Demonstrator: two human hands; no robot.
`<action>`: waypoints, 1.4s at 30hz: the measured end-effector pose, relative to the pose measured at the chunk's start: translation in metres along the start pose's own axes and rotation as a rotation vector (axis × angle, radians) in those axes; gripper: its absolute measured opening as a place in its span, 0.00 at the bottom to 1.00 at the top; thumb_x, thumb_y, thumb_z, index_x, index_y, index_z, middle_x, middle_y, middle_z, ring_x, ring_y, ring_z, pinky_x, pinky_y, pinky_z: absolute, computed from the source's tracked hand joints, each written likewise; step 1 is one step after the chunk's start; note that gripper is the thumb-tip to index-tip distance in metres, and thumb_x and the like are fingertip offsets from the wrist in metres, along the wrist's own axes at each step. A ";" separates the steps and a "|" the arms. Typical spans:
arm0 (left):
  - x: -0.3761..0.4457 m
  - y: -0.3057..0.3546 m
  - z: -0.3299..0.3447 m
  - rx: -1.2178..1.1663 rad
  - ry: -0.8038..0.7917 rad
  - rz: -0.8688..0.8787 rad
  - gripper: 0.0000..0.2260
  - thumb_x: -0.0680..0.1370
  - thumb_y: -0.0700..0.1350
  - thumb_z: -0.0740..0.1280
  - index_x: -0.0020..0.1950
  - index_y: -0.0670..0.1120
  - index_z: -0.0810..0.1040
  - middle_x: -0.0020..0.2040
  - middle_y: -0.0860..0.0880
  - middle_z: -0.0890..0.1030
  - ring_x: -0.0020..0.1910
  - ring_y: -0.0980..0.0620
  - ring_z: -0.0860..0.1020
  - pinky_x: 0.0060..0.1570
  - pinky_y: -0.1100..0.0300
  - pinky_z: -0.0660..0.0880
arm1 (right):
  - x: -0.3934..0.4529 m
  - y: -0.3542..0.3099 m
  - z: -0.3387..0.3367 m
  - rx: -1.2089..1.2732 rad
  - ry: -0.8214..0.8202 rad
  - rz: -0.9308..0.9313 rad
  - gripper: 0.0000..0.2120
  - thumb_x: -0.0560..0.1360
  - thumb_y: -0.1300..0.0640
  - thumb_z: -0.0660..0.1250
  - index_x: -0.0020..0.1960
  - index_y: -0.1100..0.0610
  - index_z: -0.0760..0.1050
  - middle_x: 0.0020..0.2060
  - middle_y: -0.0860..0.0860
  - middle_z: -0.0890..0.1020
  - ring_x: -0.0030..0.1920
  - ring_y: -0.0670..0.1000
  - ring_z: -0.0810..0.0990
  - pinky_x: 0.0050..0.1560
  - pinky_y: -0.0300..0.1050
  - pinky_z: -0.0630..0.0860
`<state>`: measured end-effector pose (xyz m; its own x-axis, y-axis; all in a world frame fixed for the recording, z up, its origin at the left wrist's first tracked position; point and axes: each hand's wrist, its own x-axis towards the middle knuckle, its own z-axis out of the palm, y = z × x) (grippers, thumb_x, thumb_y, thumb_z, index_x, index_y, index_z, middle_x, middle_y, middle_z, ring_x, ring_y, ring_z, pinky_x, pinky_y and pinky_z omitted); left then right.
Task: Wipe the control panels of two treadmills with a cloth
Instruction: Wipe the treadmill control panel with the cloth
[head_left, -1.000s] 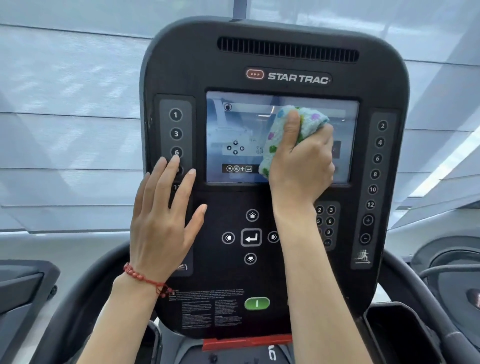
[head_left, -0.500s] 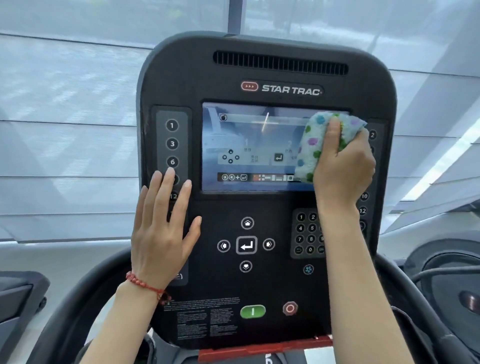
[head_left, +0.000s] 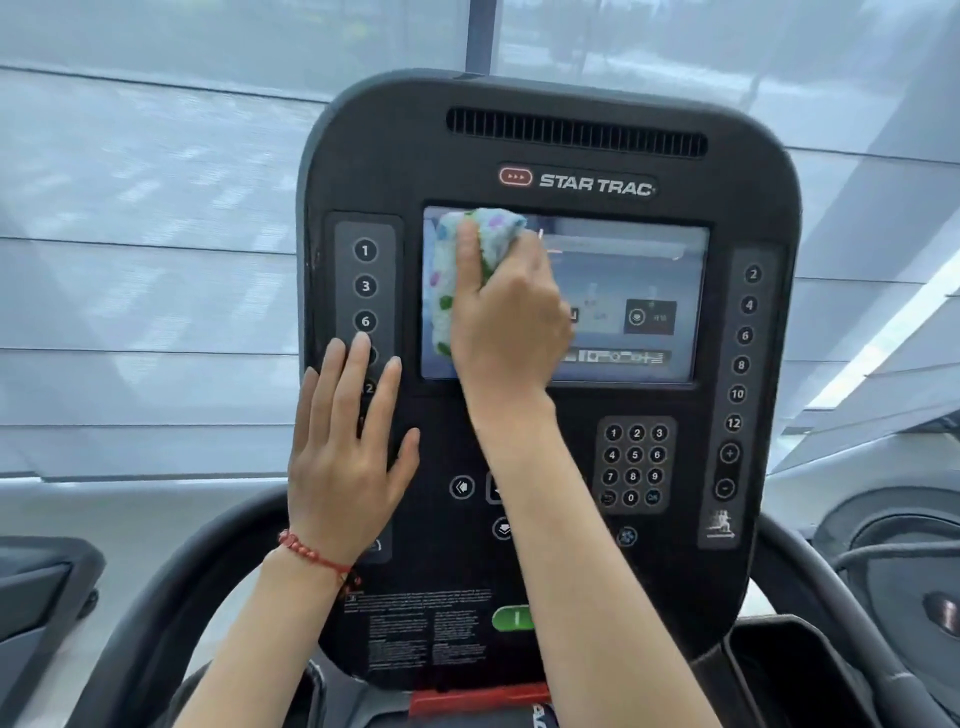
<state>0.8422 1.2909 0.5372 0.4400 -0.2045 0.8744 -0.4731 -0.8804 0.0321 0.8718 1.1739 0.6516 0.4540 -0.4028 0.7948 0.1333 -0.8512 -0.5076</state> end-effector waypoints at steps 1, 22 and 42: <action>0.000 0.000 -0.001 -0.002 -0.005 -0.001 0.19 0.80 0.45 0.60 0.68 0.36 0.71 0.69 0.34 0.67 0.70 0.36 0.63 0.69 0.41 0.61 | -0.002 -0.005 0.004 -0.025 0.013 -0.029 0.21 0.75 0.43 0.57 0.37 0.61 0.73 0.27 0.53 0.77 0.22 0.54 0.76 0.25 0.35 0.61; 0.000 0.001 0.005 -0.029 0.010 -0.019 0.20 0.77 0.44 0.61 0.67 0.37 0.70 0.68 0.34 0.68 0.70 0.37 0.63 0.69 0.41 0.61 | 0.025 0.102 -0.064 -0.157 0.202 0.362 0.22 0.78 0.43 0.55 0.52 0.61 0.74 0.47 0.57 0.82 0.47 0.58 0.80 0.41 0.43 0.69; 0.000 0.001 0.001 -0.007 -0.014 -0.014 0.20 0.77 0.44 0.62 0.67 0.36 0.71 0.68 0.33 0.68 0.70 0.37 0.62 0.69 0.42 0.61 | 0.003 0.087 -0.042 -0.122 0.062 -0.033 0.22 0.75 0.43 0.59 0.36 0.62 0.73 0.28 0.56 0.78 0.24 0.53 0.75 0.26 0.35 0.60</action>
<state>0.8431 1.2897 0.5366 0.4569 -0.1985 0.8671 -0.4726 -0.8800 0.0476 0.8474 1.0841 0.6234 0.3957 -0.3906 0.8312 0.0376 -0.8974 -0.4396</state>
